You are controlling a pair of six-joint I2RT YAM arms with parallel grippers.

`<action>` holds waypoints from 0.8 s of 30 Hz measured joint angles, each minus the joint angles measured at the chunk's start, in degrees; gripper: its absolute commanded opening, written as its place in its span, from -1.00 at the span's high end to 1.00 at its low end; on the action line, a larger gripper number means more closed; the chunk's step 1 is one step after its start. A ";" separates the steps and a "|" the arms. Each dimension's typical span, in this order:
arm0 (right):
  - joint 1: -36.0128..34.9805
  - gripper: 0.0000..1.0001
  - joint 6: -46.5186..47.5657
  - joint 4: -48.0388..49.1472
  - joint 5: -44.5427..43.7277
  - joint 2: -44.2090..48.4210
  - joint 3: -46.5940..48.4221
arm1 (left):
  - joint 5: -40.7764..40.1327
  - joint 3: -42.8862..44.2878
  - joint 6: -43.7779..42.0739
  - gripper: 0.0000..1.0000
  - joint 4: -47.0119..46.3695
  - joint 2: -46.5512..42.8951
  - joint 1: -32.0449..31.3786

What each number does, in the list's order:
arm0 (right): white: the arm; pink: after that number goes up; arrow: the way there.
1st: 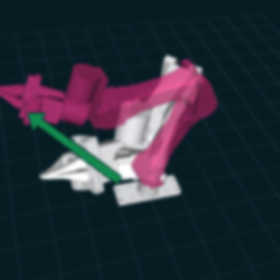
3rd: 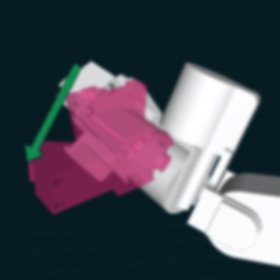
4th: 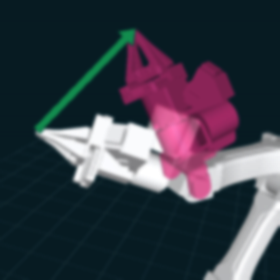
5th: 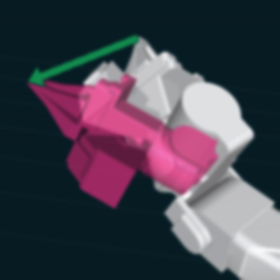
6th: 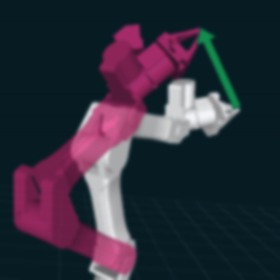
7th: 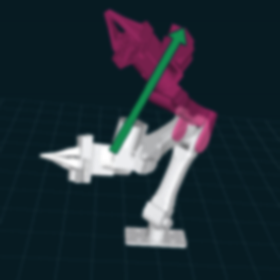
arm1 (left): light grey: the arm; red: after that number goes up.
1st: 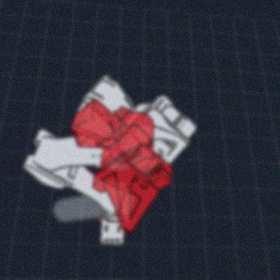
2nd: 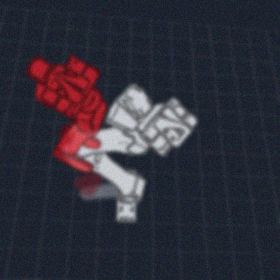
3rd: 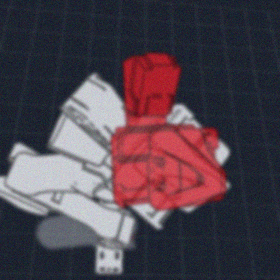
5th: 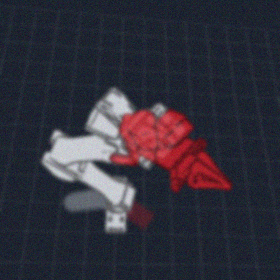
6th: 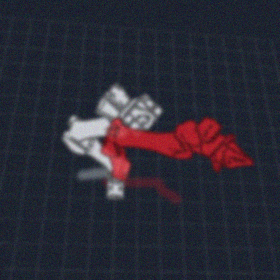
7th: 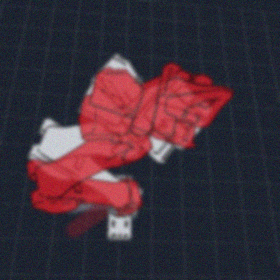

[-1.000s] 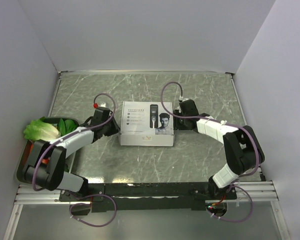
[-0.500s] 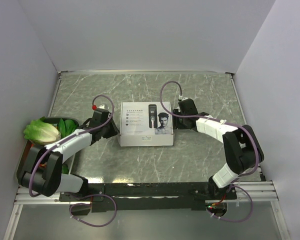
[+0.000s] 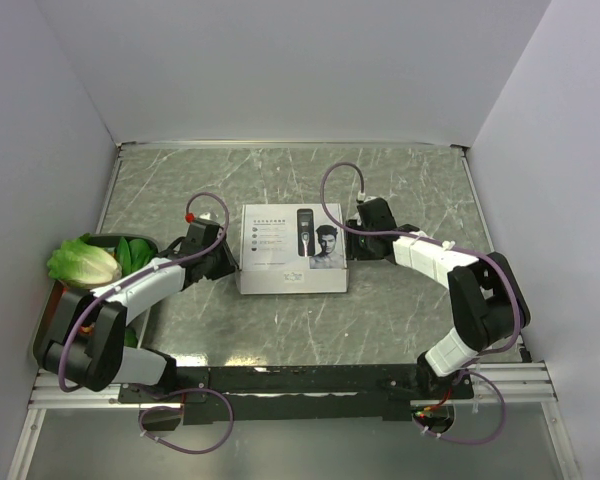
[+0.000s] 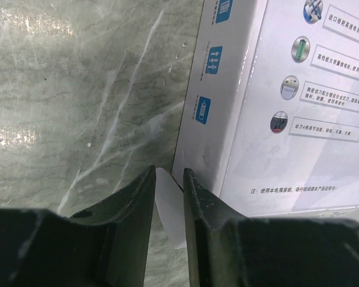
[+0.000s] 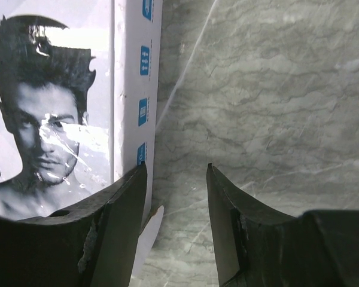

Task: Sort the hair-cutting tools

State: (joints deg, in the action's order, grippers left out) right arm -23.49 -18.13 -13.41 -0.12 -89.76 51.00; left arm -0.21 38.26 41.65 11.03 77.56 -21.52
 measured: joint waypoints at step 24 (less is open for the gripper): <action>-0.15 0.06 1.33 -6.73 5.66 0.00 0.00 | 1.07 -0.02 0.09 0.38 0.00 0.07 0.07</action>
State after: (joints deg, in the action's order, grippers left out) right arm -23.64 -16.80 -20.14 5.54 -89.76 51.00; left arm 0.86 38.24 41.74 11.03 77.62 -21.45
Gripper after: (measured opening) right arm 0.470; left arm 0.311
